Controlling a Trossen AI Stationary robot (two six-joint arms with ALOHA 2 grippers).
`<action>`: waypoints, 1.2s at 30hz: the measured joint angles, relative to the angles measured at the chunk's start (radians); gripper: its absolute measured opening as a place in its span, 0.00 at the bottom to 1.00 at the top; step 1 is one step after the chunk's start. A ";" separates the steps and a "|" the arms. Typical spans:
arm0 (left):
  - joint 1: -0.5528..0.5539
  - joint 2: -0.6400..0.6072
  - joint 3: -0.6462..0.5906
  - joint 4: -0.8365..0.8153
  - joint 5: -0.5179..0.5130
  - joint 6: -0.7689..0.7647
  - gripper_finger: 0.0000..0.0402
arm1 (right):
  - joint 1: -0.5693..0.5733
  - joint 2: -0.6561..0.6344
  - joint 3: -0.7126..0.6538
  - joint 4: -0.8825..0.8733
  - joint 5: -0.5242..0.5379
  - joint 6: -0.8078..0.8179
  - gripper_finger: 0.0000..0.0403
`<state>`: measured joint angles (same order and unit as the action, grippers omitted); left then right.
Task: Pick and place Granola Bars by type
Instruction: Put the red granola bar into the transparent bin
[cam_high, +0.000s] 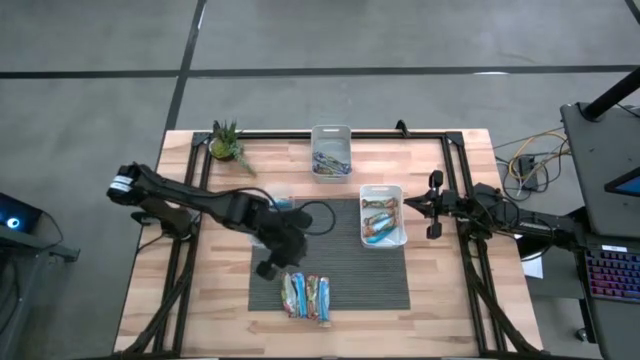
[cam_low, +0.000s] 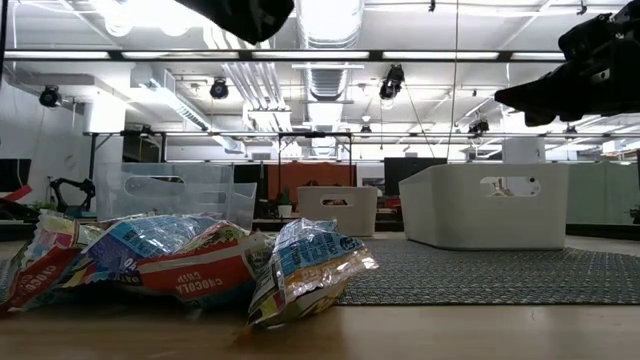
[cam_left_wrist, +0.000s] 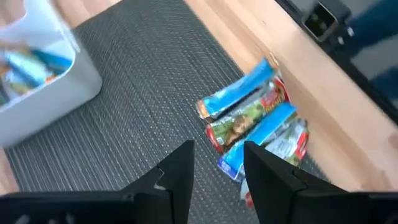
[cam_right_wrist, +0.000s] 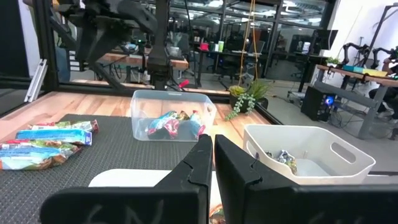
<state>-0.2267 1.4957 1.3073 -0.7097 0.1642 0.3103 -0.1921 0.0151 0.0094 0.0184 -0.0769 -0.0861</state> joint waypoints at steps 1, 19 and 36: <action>-0.005 -0.004 -0.004 0.000 0.000 0.030 0.30 | 0.000 0.000 0.000 0.000 0.000 0.002 0.02; -0.139 -0.007 0.005 -0.103 -0.077 0.029 0.30 | 0.000 0.000 0.000 0.000 0.000 0.000 0.02; -0.245 -0.002 0.003 -0.165 -0.227 -0.020 0.30 | 0.000 0.000 0.000 0.000 0.000 0.000 0.02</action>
<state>-0.4718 1.4933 1.3102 -0.8746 -0.0626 0.2901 -0.1922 0.0154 0.0096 0.0181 -0.0767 -0.0862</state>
